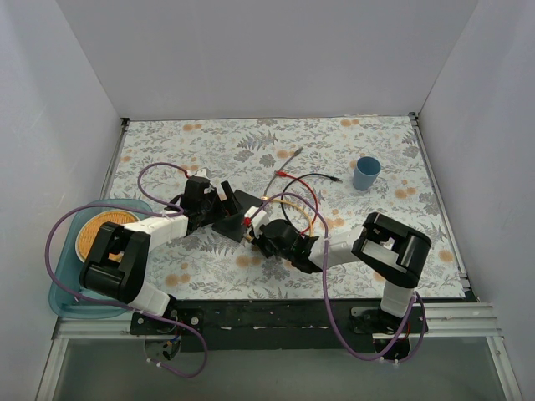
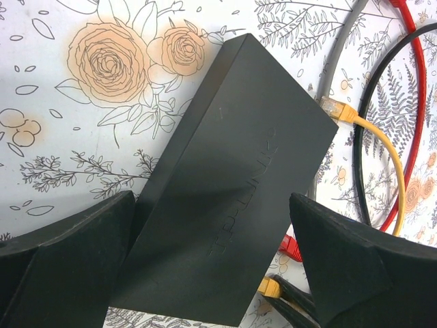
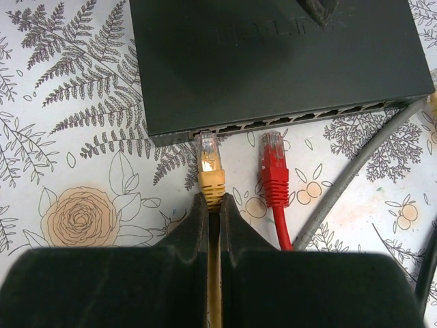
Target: Insert the plug into the switch port
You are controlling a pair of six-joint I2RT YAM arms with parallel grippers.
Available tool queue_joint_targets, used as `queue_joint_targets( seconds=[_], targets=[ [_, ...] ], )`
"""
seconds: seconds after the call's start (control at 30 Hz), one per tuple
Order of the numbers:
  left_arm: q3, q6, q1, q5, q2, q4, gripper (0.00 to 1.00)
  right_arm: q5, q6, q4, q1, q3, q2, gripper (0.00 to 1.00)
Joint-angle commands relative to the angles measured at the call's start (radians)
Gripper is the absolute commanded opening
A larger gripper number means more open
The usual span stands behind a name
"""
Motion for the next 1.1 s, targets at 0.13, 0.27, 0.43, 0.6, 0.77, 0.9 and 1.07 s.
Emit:
queue_joint_targets(
  seconds=[0.13, 0.27, 0.43, 0.6, 0.77, 0.9, 1.07],
  targets=[
    [-0.050, 0.002, -0.006, 0.054, 0.018, -0.085, 0.98, 0.031, 0.001, 0.057, 0.006, 0.082, -0.004, 0.01],
    [-0.055, 0.002, -0.006, 0.057, 0.017, -0.083, 0.98, 0.031, 0.002, 0.062, 0.006, 0.090, -0.004, 0.01],
    [-0.058, -0.001, -0.006, 0.063, 0.012, -0.082, 0.98, 0.031, 0.015, 0.086, 0.006, 0.079, -0.008, 0.01],
    [-0.064, -0.004, -0.006, 0.080, 0.008, -0.076, 0.98, 0.040, 0.025, 0.094, 0.009, 0.084, -0.010, 0.01],
    [-0.075, -0.014, -0.009, 0.095, -0.003, -0.071, 0.98, 0.048, 0.034, 0.106, 0.014, 0.094, -0.007, 0.01],
    [-0.084, -0.023, -0.015, 0.107, -0.009, -0.063, 0.98, 0.073, 0.041, 0.126, 0.027, 0.101, 0.001, 0.01],
    [-0.092, -0.035, -0.020, 0.115, -0.017, -0.065, 0.98, 0.152, 0.068, 0.149, 0.044, 0.099, 0.010, 0.01]
  ],
)
